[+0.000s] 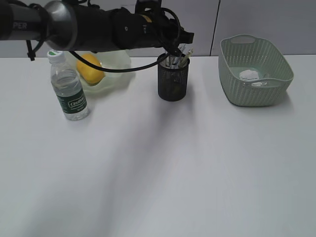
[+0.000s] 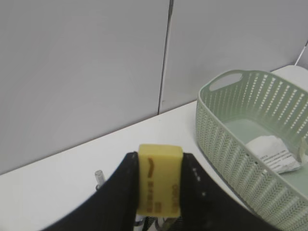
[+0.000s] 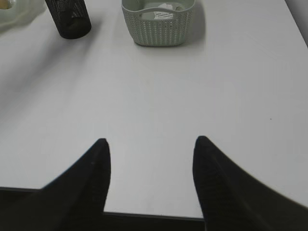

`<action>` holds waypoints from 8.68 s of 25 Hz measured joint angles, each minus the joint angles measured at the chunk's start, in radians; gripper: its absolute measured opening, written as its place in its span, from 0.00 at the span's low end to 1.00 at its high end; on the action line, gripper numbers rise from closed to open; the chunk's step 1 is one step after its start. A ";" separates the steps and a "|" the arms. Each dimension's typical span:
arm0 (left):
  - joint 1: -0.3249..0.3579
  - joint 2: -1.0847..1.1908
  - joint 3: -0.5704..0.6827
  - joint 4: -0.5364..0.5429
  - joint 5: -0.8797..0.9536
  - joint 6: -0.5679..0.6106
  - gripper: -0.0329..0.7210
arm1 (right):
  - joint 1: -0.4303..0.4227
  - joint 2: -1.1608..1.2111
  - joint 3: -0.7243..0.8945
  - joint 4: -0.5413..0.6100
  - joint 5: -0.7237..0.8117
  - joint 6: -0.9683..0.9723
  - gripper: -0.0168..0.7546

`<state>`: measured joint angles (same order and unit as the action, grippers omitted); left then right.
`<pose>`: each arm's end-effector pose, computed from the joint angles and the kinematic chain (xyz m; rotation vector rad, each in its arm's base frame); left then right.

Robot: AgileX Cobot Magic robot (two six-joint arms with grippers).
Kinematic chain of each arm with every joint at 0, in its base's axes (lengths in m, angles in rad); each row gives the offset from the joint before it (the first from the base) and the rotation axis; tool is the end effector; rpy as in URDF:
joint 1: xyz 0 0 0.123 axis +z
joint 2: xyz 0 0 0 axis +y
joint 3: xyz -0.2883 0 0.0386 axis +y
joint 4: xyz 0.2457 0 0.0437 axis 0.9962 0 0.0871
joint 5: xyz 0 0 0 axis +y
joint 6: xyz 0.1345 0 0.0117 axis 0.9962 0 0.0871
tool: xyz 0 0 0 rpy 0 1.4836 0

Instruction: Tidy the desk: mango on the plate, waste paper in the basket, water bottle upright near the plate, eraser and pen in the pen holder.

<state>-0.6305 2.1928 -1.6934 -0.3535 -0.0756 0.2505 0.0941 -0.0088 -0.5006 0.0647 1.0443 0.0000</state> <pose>0.4569 -0.3292 0.2103 0.4893 1.8772 -0.4668 0.0253 0.0100 0.2587 -0.0977 2.0171 0.1368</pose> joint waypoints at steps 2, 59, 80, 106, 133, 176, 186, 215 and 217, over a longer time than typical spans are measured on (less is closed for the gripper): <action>0.000 0.019 -0.006 0.000 0.000 0.000 0.31 | 0.000 0.000 0.000 0.000 0.000 0.000 0.59; 0.007 -0.129 -0.043 0.066 0.315 -0.001 0.66 | 0.000 0.000 0.000 0.000 0.000 0.000 0.59; 0.053 -0.414 -0.044 0.144 1.207 -0.284 0.66 | 0.000 0.000 0.000 0.000 -0.001 0.000 0.59; 0.488 -0.462 -0.045 0.374 1.292 -0.358 0.86 | 0.000 0.000 0.000 0.000 -0.001 0.000 0.59; 0.540 -0.809 0.370 0.354 1.224 -0.374 0.83 | 0.000 0.000 0.000 0.000 -0.001 0.000 0.59; 0.540 -2.200 1.166 0.374 1.149 -0.344 0.75 | 0.000 0.000 0.004 0.000 -0.001 0.000 0.59; 0.540 -2.200 1.166 0.374 1.148 -0.341 0.75 | 0.000 0.000 0.004 0.000 -0.001 0.000 0.59; 0.561 -2.200 1.166 0.420 1.146 -0.340 0.69 | 0.000 0.000 0.004 0.000 -0.001 0.000 0.59; 0.565 -2.200 1.166 0.420 1.146 -0.340 0.69 | 0.000 0.000 0.004 0.000 -0.001 0.000 0.59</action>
<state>-0.0651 -0.0075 -0.5272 0.0660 1.0705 -0.0895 0.0941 -0.0088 -0.4963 0.0647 1.0429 0.0000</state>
